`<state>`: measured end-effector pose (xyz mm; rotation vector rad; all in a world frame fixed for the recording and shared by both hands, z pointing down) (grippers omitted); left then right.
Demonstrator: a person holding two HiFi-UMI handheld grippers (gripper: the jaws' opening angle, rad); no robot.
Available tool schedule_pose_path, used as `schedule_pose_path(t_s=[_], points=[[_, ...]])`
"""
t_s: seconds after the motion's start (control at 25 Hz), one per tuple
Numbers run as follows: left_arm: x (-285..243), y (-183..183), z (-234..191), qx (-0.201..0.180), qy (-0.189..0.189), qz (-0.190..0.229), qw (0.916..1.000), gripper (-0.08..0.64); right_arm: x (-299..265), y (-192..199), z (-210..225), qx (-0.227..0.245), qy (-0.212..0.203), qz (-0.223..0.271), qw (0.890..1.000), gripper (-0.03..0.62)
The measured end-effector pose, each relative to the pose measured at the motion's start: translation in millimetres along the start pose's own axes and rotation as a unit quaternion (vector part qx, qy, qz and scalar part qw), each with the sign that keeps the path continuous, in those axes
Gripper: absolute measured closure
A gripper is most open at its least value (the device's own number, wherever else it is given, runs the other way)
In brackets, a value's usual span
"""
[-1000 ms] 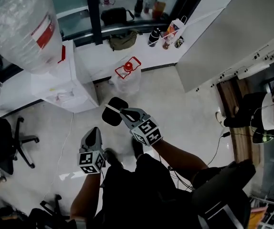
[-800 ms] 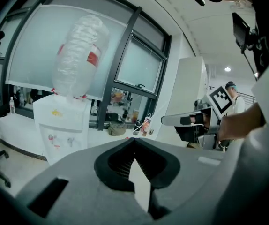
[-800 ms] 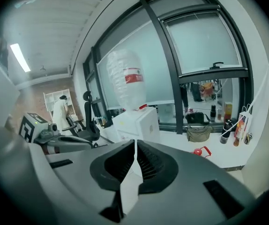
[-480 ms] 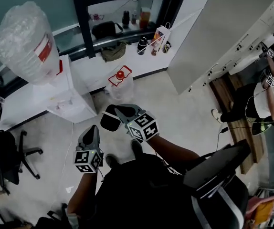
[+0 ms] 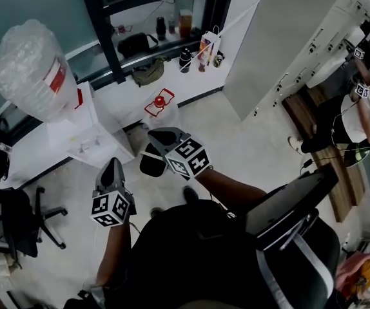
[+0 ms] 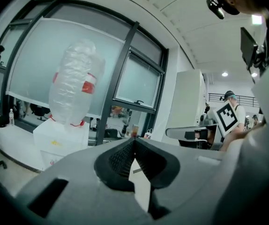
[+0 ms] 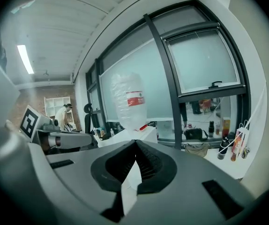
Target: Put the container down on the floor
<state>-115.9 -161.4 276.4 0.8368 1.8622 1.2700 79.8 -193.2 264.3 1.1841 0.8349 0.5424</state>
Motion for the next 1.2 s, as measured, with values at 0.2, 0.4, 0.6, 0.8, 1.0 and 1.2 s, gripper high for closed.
schedule_pose_path(t_s=[0.2, 0.4, 0.6, 0.8, 1.0, 1.2], points=[[-0.4, -8.4, 0.0, -0.011, -0.003, -0.001, 0.9999, 0.554, -0.6, -6.0, -0.1, 0.011, -0.001, -0.001, 1.0, 0.584], [0.1, -9.5, 0.8, -0.009, -0.007, -0.001, 0.9999, 0.554, -2.6, -7.8, 1.3, 0.013, -0.007, -0.002, 1.0, 0.584], [-0.2, -11.9, 3.7, -0.012, -0.005, 0.0, 0.9999, 0.554, -3.0, -6.2, 3.1, 0.012, -0.008, -0.006, 1.0, 0.584], [-2.4, -12.9, 5.4, -0.007, 0.002, 0.002, 1.0, 0.554, -6.5, -6.6, 0.9, 0.015, -0.012, -0.007, 1.0, 0.584], [-3.8, -12.2, 4.3, -0.003, 0.0, 0.001, 1.0, 0.554, -9.0, -7.3, 0.6, 0.021, -0.015, -0.009, 1.0, 0.584], [-2.1, -10.6, 1.6, -0.002, -0.003, 0.004, 1.0, 0.554, -10.1, -2.5, 0.2, 0.022, -0.016, -0.015, 1.0, 0.584]])
Point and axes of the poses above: the fingertips, and each gripper's own axes: x backward along the fingers, z to its right, y out of its underside, the point moved 6 cm from there along x, backward along the fingers
